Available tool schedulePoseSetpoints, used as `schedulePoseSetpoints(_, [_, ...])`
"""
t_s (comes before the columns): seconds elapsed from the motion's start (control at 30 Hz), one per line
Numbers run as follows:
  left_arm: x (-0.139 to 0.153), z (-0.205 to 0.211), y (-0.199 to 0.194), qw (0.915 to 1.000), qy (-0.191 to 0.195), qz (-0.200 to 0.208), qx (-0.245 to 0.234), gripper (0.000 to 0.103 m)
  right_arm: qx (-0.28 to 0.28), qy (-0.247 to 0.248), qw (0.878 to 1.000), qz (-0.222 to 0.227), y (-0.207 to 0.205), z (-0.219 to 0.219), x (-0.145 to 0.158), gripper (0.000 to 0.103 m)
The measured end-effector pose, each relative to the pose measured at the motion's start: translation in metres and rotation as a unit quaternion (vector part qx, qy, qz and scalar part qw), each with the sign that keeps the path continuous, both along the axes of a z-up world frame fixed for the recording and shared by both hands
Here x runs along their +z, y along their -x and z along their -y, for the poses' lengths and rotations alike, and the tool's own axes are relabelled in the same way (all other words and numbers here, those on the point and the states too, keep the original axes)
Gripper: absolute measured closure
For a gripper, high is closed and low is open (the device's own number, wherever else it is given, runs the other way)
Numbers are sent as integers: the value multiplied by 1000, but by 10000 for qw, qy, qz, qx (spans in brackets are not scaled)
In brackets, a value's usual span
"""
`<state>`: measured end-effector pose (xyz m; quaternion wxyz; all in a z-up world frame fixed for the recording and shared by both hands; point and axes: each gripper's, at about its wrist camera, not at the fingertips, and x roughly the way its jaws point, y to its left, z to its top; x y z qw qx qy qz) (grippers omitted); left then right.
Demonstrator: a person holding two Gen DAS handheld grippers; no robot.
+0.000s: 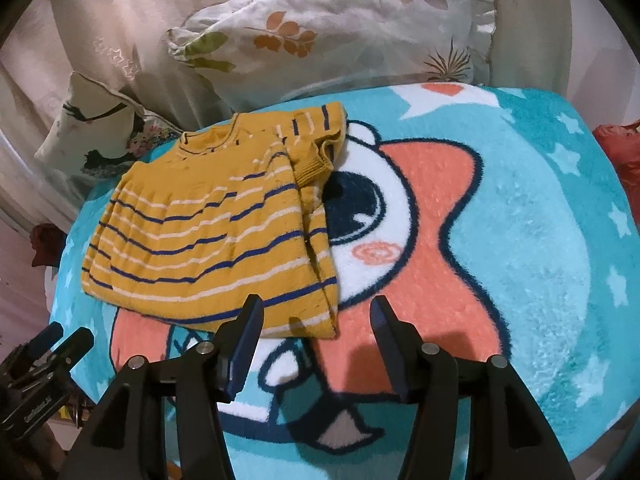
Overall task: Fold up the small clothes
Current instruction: 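Open the right gripper and pull both grippers back from the sweater, then grasp the sweater edge with the right gripper and lift it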
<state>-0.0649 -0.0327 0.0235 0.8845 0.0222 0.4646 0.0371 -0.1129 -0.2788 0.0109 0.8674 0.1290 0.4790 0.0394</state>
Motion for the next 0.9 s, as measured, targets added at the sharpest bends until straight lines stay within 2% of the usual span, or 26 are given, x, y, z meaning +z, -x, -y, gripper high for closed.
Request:
schedulePoseSetpoints(0.33, [-1, -7, -6, 9999, 29, -38, -105, 25, -1, 141, 9999, -31, -2, -14, 1, 41])
schedulePoseSetpoints(0.53, [-6, -38, -20, 9998, 155, -148, -42, 25, 57, 180, 9997, -127, -17, -39, -2, 41])
schedulePoseSetpoints(0.9, [-16, -104, -54, 9983, 347, -453, 102, 25, 363, 452, 9980, -237, -49, -120, -5, 40])
